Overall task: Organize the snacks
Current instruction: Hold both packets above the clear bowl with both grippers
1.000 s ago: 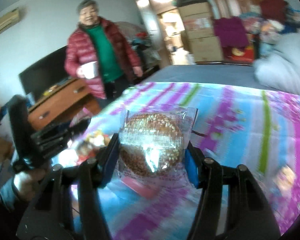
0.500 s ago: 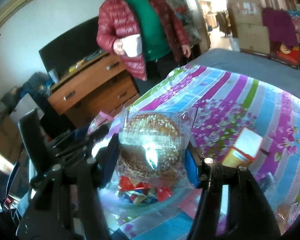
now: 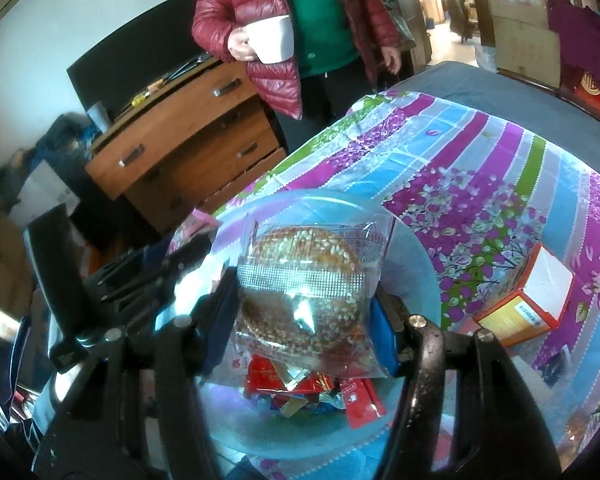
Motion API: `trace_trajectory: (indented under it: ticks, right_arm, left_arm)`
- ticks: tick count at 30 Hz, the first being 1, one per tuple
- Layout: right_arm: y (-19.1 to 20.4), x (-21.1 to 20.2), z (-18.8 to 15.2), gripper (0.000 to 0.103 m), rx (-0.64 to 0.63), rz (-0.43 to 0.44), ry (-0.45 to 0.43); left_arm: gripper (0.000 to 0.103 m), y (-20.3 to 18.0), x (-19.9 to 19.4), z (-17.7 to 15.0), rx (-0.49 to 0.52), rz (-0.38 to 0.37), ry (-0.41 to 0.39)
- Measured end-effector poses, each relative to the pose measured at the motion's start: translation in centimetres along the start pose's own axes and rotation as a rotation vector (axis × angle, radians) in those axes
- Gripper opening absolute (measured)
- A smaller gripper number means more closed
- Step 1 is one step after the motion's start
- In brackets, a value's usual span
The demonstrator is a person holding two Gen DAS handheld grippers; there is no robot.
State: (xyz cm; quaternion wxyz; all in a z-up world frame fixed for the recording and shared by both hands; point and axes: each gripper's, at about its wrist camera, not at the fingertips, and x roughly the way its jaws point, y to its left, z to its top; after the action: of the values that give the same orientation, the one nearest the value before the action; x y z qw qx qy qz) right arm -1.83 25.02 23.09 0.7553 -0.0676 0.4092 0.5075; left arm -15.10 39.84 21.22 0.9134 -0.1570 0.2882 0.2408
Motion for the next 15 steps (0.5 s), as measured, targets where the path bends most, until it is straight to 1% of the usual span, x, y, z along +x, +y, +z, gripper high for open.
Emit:
trace_trajectory:
  ticks: [15]
  right_arm:
    - [0.7, 0.72, 0.07, 0.06, -0.006, -0.003, 0.01]
  left_arm:
    - [0.036, -0.17, 0.46, 0.33, -0.001, 0.002, 0.009]
